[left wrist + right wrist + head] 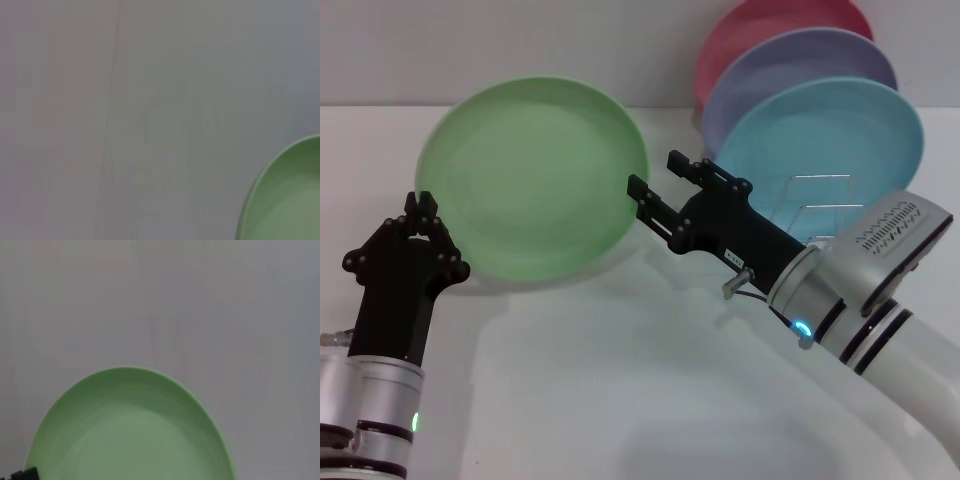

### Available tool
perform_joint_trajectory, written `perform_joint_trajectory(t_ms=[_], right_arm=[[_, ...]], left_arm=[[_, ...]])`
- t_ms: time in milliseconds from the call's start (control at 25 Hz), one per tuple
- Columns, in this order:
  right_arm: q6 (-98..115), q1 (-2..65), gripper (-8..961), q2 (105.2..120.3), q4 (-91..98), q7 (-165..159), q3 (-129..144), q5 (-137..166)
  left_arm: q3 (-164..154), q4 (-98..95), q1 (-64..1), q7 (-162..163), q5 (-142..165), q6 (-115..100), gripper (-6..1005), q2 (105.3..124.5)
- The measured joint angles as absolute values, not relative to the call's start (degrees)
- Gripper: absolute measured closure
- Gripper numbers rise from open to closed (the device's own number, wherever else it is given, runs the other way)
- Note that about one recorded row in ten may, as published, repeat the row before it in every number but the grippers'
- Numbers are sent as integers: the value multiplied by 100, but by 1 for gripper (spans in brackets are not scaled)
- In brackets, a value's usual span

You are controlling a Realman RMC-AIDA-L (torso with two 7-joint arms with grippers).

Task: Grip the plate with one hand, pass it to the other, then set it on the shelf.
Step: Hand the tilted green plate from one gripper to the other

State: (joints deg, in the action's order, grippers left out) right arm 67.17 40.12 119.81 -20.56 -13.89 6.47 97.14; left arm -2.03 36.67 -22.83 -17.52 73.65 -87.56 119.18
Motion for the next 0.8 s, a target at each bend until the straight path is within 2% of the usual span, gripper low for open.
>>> perform_joint_trajectory(t_ms=[800], right_arm=[[6056, 4383, 351, 11979, -2108, -1380, 440, 9721]], left_arm=[[53, 3802, -2162, -2180, 7342, -8736, 947, 11918]])
